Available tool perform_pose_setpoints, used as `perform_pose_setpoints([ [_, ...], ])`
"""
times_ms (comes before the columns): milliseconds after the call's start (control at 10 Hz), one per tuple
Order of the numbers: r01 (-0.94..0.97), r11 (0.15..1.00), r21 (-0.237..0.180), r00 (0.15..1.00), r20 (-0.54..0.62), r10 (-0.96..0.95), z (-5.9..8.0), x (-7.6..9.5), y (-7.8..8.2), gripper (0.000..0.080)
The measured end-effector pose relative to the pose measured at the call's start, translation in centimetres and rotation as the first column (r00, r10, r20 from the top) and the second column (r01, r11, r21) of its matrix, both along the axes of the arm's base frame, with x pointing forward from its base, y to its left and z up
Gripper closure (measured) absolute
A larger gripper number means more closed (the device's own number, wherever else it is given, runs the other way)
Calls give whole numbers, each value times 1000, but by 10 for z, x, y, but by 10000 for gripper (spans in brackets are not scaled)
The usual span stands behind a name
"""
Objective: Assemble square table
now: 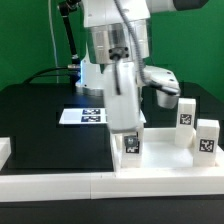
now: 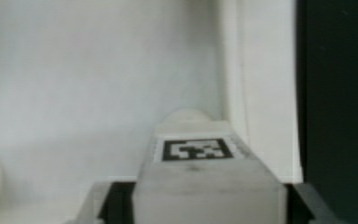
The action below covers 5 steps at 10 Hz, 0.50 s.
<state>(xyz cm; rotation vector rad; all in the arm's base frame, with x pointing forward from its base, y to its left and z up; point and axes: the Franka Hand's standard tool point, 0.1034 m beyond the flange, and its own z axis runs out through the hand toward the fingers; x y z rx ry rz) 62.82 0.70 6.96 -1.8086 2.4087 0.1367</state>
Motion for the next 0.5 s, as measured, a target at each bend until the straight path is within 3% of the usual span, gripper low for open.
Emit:
perform_pose_setpoints([
  [300,216,976,7,976,-31,-216,-1,-1,-2,501],
  [500,212,977,-1,976,-42,-211,-1,-3,-4,501],
])
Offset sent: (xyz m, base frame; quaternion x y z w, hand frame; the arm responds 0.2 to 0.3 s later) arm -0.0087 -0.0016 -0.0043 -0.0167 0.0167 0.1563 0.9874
